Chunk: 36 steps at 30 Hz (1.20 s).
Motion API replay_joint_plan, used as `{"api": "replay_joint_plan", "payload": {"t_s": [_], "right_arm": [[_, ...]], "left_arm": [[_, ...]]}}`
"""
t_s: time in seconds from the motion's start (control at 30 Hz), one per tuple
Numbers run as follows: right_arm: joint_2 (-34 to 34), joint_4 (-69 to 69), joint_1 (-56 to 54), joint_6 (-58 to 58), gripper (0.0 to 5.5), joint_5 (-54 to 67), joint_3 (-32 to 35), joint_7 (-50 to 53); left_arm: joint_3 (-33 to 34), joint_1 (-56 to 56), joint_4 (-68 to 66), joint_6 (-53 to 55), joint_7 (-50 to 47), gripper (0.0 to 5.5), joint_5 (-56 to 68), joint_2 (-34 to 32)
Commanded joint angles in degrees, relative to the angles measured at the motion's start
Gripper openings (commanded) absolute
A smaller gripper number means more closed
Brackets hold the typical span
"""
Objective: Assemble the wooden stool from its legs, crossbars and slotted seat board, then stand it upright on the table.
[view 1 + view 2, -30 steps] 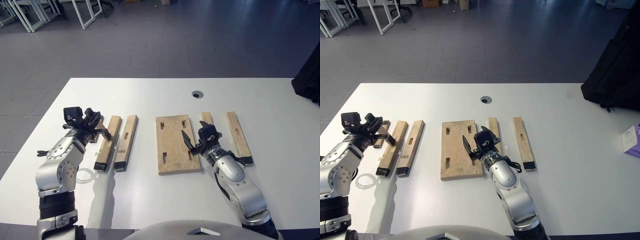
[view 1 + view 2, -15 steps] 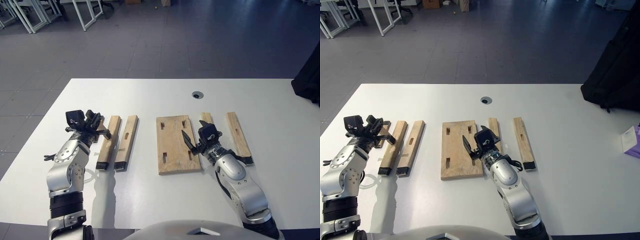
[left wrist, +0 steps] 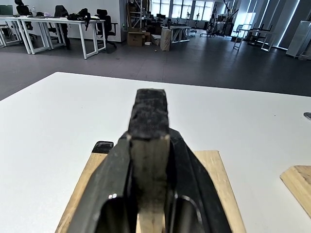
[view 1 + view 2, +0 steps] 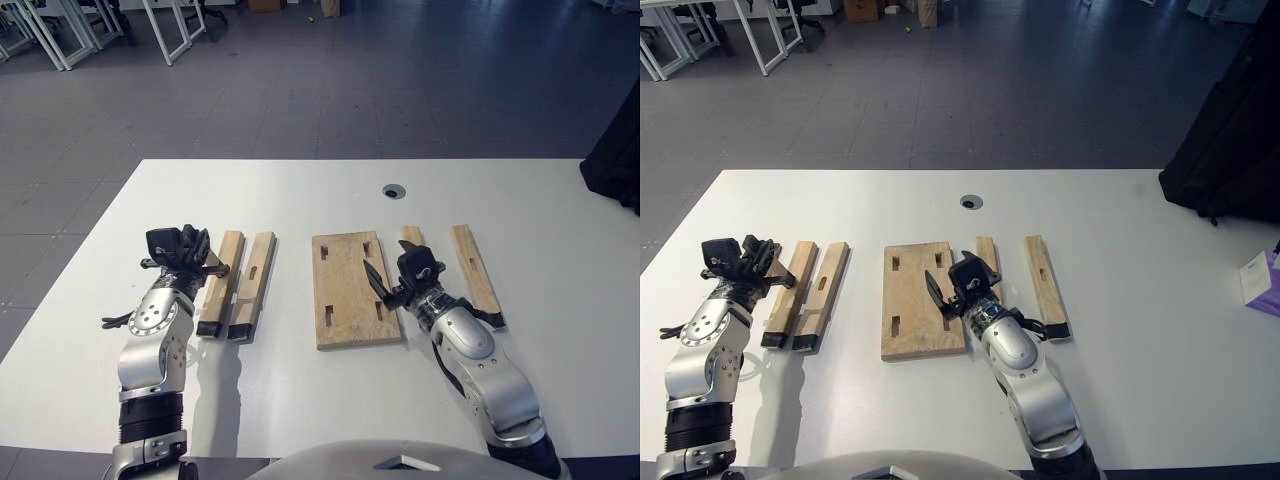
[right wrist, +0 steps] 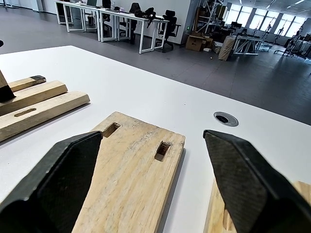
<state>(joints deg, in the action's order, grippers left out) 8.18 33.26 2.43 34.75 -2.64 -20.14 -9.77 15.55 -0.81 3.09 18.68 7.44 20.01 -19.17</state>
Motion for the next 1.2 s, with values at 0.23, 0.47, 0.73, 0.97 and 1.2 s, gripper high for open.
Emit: {"api": "replay_joint_plan", "payload": {"t_s": [0.23,0.47,0.73,0.97,1.2], "right_arm": [[-0.2,0.7,-1.0,1.1,3.82,-0.1,0.5,0.0],[-0.6,0.4,-1.1,1.1,3.82,-0.1,0.5,0.2],[-0.7,0.1,-1.1,1.0,3.82,-0.3,0.7,0.5],[-0.7,0.1,-1.3,1.1,3.82,-0.3,0.5,0.4],[-0.5,-0.5,-2.0,0.8,3.82,-0.1,1.2,0.1]], "left_arm": [[-2.4,3.7,10.5,13.1,-6.4,0.43,0.7,6.3],[-1.1,-0.1,11.5,12.0,-6.9,1.57,-2.9,4.1],[2.5,-12.7,17.6,18.6,-7.6,2.36,-1.4,0.1],[5.5,-33.4,8.6,22.2,-2.8,2.36,3.9,-6.5],[-1.8,-12.9,1.5,22.0,-0.6,2.36,-0.2,-1.2]]}}
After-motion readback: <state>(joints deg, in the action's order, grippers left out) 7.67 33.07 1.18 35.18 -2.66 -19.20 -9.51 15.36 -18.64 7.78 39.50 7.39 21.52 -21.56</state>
